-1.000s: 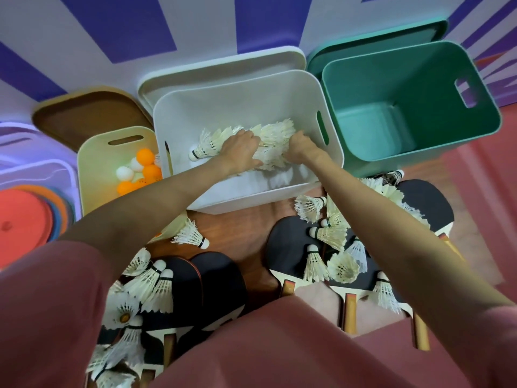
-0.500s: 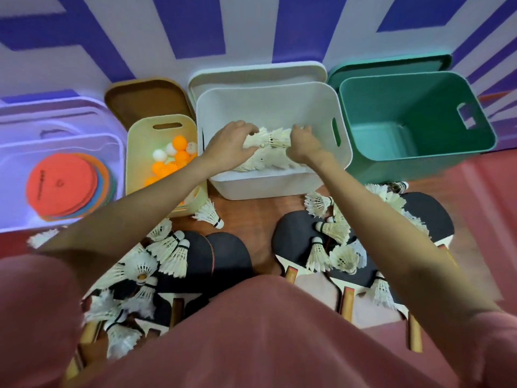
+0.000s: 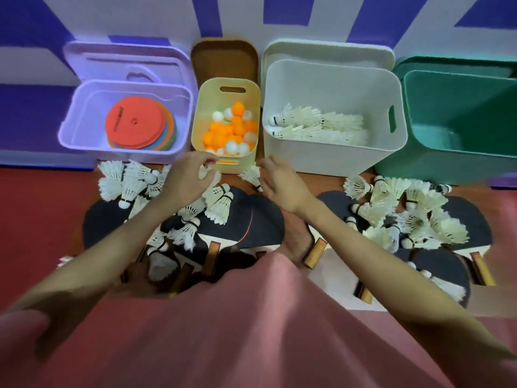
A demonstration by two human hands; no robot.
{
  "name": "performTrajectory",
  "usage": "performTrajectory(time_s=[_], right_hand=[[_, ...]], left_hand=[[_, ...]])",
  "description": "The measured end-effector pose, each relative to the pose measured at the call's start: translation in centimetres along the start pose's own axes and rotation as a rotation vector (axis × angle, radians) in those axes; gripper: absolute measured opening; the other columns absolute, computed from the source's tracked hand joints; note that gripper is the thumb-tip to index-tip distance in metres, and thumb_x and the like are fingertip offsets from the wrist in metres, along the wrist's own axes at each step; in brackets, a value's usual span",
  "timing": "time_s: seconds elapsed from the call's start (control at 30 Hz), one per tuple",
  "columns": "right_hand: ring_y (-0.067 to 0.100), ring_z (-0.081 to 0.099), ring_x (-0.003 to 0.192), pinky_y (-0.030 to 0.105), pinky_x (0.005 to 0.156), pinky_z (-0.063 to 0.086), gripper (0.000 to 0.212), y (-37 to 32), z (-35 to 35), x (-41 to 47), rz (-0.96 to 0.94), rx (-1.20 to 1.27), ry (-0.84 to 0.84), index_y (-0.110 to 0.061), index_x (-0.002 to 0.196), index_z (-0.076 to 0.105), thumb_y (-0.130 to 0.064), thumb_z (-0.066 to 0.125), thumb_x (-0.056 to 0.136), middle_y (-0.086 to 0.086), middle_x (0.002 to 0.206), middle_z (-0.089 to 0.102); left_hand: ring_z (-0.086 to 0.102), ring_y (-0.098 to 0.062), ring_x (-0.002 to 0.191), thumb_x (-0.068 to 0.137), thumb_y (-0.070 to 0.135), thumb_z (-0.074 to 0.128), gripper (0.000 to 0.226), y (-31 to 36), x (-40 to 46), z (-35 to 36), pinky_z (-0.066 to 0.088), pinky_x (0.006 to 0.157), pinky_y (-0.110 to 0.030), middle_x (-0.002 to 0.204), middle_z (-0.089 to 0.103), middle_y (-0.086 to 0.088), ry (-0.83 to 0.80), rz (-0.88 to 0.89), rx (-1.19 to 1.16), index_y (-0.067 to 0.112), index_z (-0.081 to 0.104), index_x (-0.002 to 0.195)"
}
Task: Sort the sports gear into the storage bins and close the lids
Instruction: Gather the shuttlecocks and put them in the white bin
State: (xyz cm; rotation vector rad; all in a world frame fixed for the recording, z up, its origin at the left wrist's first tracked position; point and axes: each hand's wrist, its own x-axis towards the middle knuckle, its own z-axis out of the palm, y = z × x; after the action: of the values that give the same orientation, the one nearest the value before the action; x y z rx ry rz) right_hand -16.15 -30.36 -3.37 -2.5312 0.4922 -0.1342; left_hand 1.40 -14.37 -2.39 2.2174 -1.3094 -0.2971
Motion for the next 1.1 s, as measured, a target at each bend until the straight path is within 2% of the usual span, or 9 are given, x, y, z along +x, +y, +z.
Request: performTrajectory(time_s=[0.23, 0.3, 0.5, 0.67, 0.77, 0.83, 0.97, 1.03, 1.1], right_hand=[[0.036, 0.049, 0.111, 0.042, 0.086, 0.049, 0.064, -5.3, 8.0, 0.0, 0.066, -0.110, -0.334, -0.005, 0.128, 0.041, -0.042, 0.067, 0.082, 0.017, 0.120, 0.047], [0.036, 0.048, 0.111, 0.043, 0.083, 0.049, 0.061, -6.3, 9.2, 0.1, 0.132, -0.143, -0.335, -0.005, 0.124, 0.041, -0.042, 0.067, 0.083, 0.017, 0.119, 0.047], [0.037, 0.049, 0.109, 0.039, 0.074, 0.042, 0.037, -6.9, 10.8, 0.3, 0.226, -0.126, -0.294, -0.001, 0.117, 0.042, -0.021, 0.054, 0.089, 0.019, 0.117, 0.051], [0.040, 0.055, 0.096, 0.035, 0.062, 0.038, 0.028, -6.2, 10.9, -0.3, 0.260, -0.049, -0.209, -0.002, 0.115, 0.048, -0.008, 0.047, 0.087, 0.019, 0.105, 0.056], [0.039, 0.055, 0.090, 0.034, 0.059, 0.036, 0.019, -6.1, 10.4, -0.8, 0.330, -0.020, -0.108, 0.000, 0.101, 0.054, -0.002, 0.046, 0.084, 0.020, 0.101, 0.059], [0.038, 0.057, 0.082, 0.035, 0.058, 0.037, 0.013, -5.6, 10.1, -1.3, 0.380, 0.041, 0.002, -0.001, 0.092, 0.056, -0.003, 0.046, 0.084, 0.019, 0.091, 0.062], [0.026, 0.054, 0.068, 0.029, 0.058, 0.032, 0.013, -5.7, 8.6, -2.0, 0.388, 0.209, 0.173, 0.000, 0.094, 0.063, -0.008, 0.053, 0.090, 0.012, 0.077, 0.063], [0.022, 0.047, 0.062, 0.027, 0.056, 0.028, 0.010, -6.2, 7.7, -2.1, 0.372, 0.308, 0.245, -0.002, 0.083, 0.062, -0.008, 0.056, 0.089, 0.008, 0.067, 0.056], [0.027, 0.045, 0.059, 0.033, 0.057, 0.032, 0.015, -6.8, 7.2, -1.8, 0.352, 0.405, 0.288, -0.002, 0.074, 0.058, -0.008, 0.057, 0.088, 0.012, 0.061, 0.054]], left_hand=[[0.058, -0.030, 0.106, 0.085, 0.009, 0.068, 0.032, -5.5, -6.4, 0.0, 0.043, 0.091, -0.037, 0.111, 0.065, -0.011, -0.035, -0.142, 0.027, 0.007, 0.063, 0.116], [0.055, -0.030, 0.111, 0.084, 0.017, 0.071, 0.041, -6.1, -7.4, 0.3, 0.042, 0.094, -0.037, 0.116, 0.061, -0.012, -0.048, -0.194, 0.025, 0.007, 0.058, 0.122], [0.048, -0.028, 0.120, 0.075, 0.034, 0.080, 0.071, -6.6, -9.0, 1.8, 0.041, 0.097, -0.038, 0.127, 0.053, -0.012, -0.074, -0.353, 0.018, 0.007, 0.047, 0.132], [0.048, -0.031, 0.118, 0.071, 0.035, 0.083, 0.076, -6.9, -8.8, 3.4, 0.042, 0.094, -0.038, 0.124, 0.055, -0.013, -0.073, -0.407, 0.004, 0.006, 0.047, 0.131], [0.047, -0.032, 0.123, 0.072, 0.031, 0.083, 0.081, -6.6, -8.5, 4.3, 0.041, 0.099, -0.039, 0.130, 0.053, -0.016, -0.060, -0.441, -0.014, 0.004, 0.042, 0.136], [0.048, -0.034, 0.122, 0.073, 0.028, 0.082, 0.082, -6.5, -8.4, 4.7, 0.042, 0.098, -0.040, 0.130, 0.054, -0.017, -0.029, -0.448, -0.016, 0.005, 0.038, 0.138], [0.055, -0.033, 0.113, 0.076, 0.024, 0.080, 0.075, -6.6, -8.3, 5.0, 0.045, 0.087, -0.040, 0.124, 0.059, -0.015, 0.023, -0.480, -0.079, 0.008, 0.039, 0.136], [0.057, -0.033, 0.109, 0.076, 0.024, 0.079, 0.072, -6.6, -8.6, 4.9, 0.046, 0.084, -0.039, 0.120, 0.061, -0.013, 0.044, -0.460, -0.115, 0.010, 0.041, 0.136], [0.056, -0.031, 0.110, 0.076, 0.024, 0.079, 0.071, -6.6, -9.0, 4.6, 0.046, 0.086, -0.039, 0.122, 0.060, -0.011, 0.066, -0.415, -0.152, 0.011, 0.042, 0.136]])
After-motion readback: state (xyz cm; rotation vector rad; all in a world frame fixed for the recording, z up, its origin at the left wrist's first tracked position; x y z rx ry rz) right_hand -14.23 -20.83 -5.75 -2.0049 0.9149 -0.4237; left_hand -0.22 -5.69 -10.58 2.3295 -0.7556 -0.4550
